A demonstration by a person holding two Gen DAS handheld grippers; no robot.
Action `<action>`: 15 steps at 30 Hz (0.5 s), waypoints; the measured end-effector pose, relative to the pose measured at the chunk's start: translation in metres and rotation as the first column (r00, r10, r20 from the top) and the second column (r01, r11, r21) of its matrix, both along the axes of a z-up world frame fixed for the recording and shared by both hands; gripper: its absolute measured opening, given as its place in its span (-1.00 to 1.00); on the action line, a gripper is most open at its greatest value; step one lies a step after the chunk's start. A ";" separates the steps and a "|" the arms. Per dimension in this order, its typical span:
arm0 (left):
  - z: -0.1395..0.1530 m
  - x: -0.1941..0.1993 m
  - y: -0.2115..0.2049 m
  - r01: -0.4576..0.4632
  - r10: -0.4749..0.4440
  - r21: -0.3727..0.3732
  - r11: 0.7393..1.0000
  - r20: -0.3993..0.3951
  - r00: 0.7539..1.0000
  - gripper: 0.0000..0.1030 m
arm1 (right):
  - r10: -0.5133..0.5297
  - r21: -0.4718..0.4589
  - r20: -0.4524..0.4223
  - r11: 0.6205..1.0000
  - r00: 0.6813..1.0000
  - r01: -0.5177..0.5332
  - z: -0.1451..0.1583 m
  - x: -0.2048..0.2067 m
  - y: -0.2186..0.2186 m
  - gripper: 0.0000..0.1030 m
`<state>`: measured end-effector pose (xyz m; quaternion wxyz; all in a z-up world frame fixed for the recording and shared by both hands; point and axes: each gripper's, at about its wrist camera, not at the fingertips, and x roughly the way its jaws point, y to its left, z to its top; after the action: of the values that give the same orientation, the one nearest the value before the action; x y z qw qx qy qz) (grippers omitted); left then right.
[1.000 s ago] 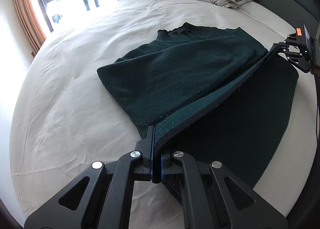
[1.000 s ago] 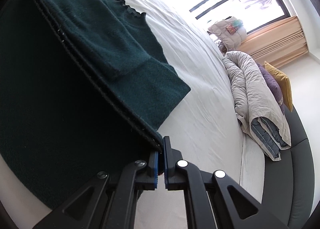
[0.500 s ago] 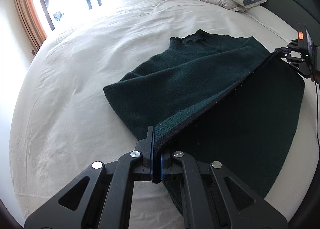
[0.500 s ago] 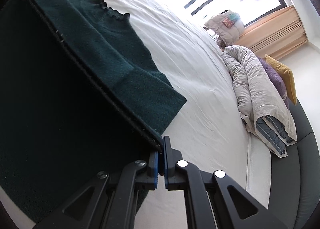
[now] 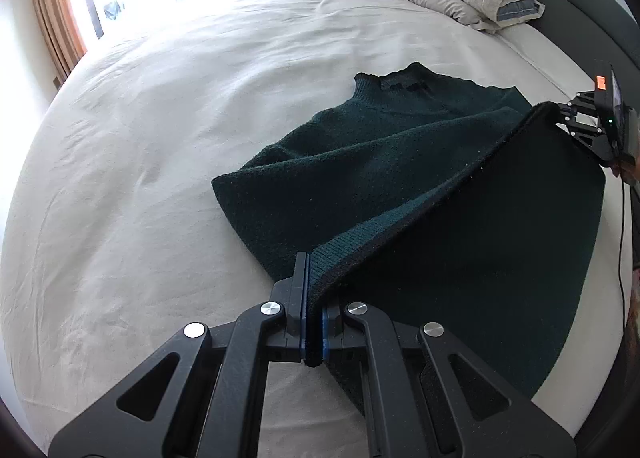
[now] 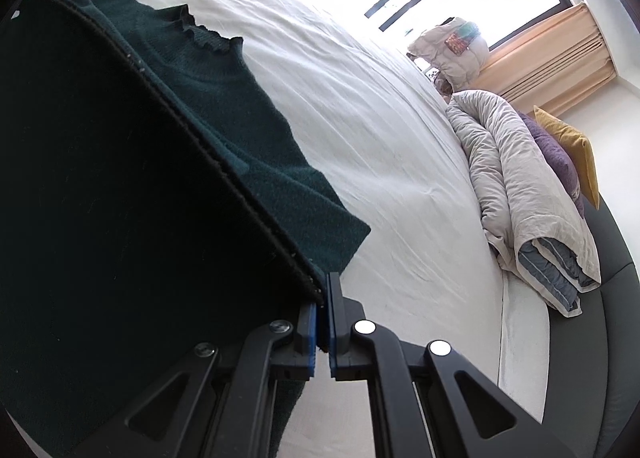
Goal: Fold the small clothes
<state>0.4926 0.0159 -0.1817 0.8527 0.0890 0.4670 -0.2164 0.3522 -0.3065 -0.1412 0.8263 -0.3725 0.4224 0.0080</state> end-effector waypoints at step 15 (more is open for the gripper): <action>0.006 0.021 0.001 -0.018 0.017 -0.037 0.999 -0.008 1.000 -0.94 | -0.022 -0.006 -0.003 1.000 1.000 0.022 0.000 0.018 0.003 -0.93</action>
<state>0.5136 0.0172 -0.1753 0.8542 0.0683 0.4671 -0.2179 0.3697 -0.3035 -0.1408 0.8246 -0.3703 0.4276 -0.0018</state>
